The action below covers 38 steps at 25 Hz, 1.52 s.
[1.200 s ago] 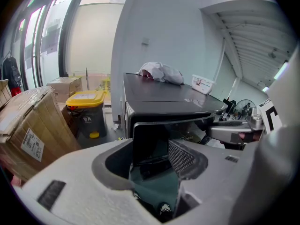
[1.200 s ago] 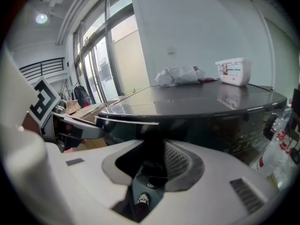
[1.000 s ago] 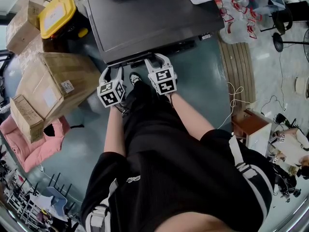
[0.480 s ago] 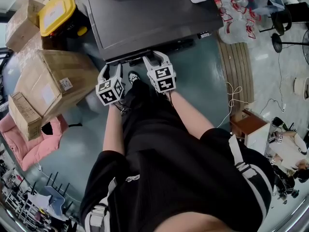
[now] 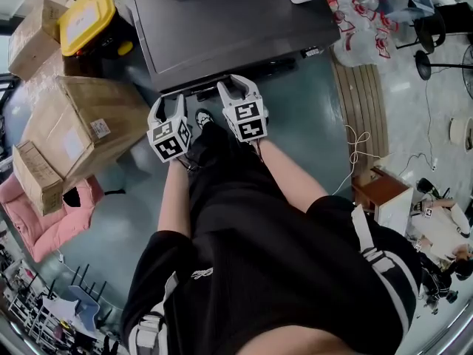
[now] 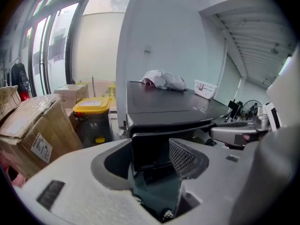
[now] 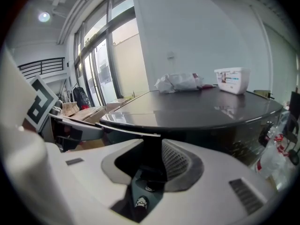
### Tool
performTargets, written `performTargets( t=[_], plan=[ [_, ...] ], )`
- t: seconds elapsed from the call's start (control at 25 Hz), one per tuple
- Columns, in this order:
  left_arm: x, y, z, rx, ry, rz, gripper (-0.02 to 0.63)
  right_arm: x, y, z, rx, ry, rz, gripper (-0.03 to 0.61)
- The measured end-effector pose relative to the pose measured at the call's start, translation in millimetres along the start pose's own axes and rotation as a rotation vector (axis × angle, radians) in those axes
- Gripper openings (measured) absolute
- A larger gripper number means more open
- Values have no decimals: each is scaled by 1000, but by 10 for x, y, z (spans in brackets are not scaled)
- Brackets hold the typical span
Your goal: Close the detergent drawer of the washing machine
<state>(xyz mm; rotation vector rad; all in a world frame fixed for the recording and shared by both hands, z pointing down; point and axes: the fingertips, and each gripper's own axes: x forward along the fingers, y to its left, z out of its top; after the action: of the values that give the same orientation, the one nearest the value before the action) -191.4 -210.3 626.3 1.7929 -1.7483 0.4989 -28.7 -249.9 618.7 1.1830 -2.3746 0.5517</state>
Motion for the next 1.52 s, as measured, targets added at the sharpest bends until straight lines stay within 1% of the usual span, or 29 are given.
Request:
performTargets(
  t=[0.2,0.28,0.4,0.6,0.92,1.52],
  plan=[
    [-5,-3,6,7,-8,24,249,-5,14,9,9,3,-26,126],
    [-5,-3,9,4,-6,26,249,-3,16,10,32,6,-32,127],
    [-8,-5,5,-6,-5,27,249,9,7,-29,41,10,-37,117],
    [-4,-2,-1,-33,-6,27,250,14,7,-32,42,0,-41,117],
    [9,17,-21,-128,11,50,250,29,-1,-21,103,-6,-62,120],
    [26,20,-26,-137,23,51,252,49,-6,-36,116,-3,-76,120]
  ],
)
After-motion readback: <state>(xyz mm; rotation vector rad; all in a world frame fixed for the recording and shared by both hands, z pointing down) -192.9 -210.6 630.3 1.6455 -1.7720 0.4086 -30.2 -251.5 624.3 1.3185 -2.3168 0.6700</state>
